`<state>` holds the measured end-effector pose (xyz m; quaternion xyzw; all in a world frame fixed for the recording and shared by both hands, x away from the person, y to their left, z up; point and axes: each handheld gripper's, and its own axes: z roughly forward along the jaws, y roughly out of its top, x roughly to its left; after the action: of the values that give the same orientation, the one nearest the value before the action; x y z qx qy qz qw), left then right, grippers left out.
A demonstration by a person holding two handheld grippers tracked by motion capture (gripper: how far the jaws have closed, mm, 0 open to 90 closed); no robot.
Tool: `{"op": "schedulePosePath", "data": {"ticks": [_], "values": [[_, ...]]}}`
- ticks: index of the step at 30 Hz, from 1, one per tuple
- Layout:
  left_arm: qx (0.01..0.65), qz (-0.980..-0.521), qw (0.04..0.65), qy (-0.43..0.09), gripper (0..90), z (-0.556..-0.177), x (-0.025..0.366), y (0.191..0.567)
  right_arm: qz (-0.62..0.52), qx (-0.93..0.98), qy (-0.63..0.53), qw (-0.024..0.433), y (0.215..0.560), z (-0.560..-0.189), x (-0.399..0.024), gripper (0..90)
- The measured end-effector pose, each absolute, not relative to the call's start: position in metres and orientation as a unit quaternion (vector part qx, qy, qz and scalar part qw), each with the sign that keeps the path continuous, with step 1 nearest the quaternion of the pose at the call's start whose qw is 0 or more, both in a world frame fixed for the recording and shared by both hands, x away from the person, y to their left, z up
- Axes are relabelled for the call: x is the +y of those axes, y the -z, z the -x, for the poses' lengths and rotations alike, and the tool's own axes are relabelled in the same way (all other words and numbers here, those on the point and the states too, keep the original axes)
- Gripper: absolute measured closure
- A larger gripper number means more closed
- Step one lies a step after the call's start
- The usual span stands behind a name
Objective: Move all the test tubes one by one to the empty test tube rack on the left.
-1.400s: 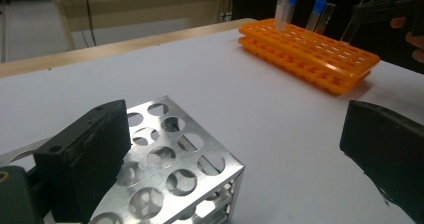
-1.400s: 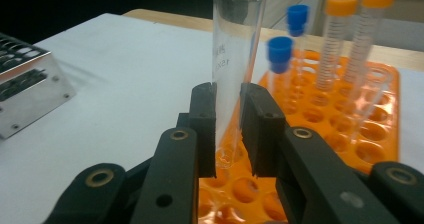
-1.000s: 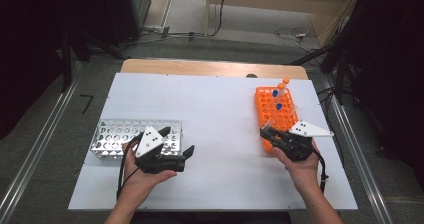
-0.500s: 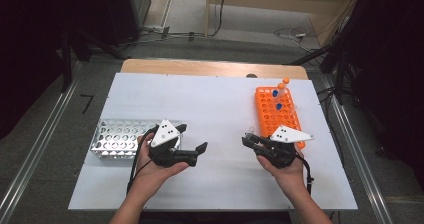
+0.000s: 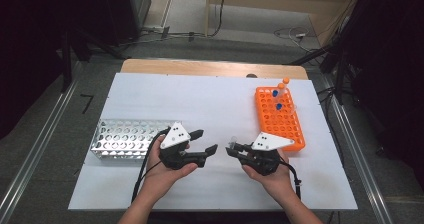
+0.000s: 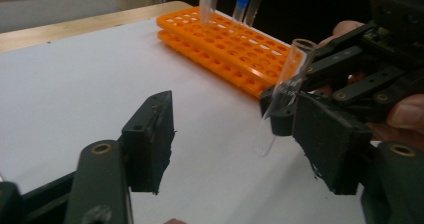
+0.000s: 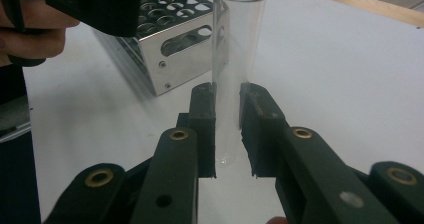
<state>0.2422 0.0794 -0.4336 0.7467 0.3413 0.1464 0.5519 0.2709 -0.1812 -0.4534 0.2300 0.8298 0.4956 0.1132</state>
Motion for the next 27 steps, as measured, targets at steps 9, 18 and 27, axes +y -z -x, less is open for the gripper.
{"op": "schedulePosePath", "data": {"ticks": [9, 18, 27], "values": [[0.316, -0.752, 0.567, -0.110, 52.8, -0.241, 0.075, 0.435, -0.218, 0.839, -0.488, 0.104, 0.458, -0.267, -0.167, 74.2], [0.300, -0.764, 0.562, -0.106, 67.7, -0.239, 0.067, 0.437, -0.198, 0.847, -0.485, 0.094, 0.459, -0.259, -0.152, 74.2], [0.300, -0.767, 0.555, -0.116, 73.8, -0.236, 0.063, 0.437, -0.197, 0.849, -0.481, 0.095, 0.457, -0.257, -0.151, 74.2]]}}
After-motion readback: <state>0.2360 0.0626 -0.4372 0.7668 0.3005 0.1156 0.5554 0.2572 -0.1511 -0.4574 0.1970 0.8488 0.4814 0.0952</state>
